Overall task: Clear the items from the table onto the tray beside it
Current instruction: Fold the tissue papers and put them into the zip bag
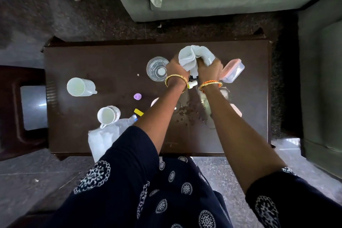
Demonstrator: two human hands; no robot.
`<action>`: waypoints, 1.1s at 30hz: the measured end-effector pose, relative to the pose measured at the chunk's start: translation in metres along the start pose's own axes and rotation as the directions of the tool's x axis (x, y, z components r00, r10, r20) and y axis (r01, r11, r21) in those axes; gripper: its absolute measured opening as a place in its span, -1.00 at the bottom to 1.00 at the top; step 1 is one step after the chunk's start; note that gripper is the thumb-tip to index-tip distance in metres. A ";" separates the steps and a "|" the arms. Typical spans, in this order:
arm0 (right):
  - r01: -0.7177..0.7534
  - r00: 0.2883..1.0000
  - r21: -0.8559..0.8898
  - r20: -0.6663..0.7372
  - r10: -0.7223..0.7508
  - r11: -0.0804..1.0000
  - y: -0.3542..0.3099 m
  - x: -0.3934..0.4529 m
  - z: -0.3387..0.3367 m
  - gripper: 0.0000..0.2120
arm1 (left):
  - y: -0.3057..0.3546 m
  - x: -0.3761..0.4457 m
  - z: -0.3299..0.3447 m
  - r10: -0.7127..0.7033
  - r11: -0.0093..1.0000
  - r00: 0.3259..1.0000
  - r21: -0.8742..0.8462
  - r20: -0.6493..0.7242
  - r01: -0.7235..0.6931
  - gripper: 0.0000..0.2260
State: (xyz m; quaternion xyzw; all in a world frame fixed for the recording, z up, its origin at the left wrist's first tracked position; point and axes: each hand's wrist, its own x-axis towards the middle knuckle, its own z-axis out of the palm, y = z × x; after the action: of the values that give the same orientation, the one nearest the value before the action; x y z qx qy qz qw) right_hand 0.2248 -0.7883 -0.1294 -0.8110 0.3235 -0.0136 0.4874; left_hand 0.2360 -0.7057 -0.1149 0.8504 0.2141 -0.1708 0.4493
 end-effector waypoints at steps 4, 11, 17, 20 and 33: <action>0.082 0.996 -0.048 0.043 -0.080 0.995 0.007 0.001 -0.005 -0.78 | 0.002 -0.002 -0.008 0.103 0.978 0.994 0.182 0.027 -0.106 -0.53; 0.232 0.970 -0.301 0.144 -0.196 0.925 0.023 0.001 -0.021 -0.66 | -0.017 -0.006 -0.008 0.155 0.916 0.985 0.384 -0.076 -0.114 -0.72; 0.204 0.979 -0.449 0.100 -0.178 0.870 0.030 0.003 -0.007 -0.76 | -0.017 0.004 0.006 0.133 0.906 0.988 0.413 -0.074 -0.091 -0.75; 0.163 0.987 -0.458 0.082 -0.141 0.874 0.026 0.004 -0.004 -0.75 | -0.013 0.003 0.007 0.150 0.908 0.984 0.407 -0.093 -0.100 -0.75; 0.256 0.946 -0.225 -0.141 -0.292 0.940 0.000 -0.041 -0.024 -0.84 | -0.030 -0.048 -0.009 0.231 0.950 0.972 0.222 -0.030 -0.219 -0.61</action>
State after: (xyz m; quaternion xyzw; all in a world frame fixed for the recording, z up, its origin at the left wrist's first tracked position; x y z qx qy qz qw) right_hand 0.1844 -0.7855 -0.1048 -0.8895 0.2475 -0.1183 0.3653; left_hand 0.1803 -0.6936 -0.1073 0.9176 0.1083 -0.1170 0.3640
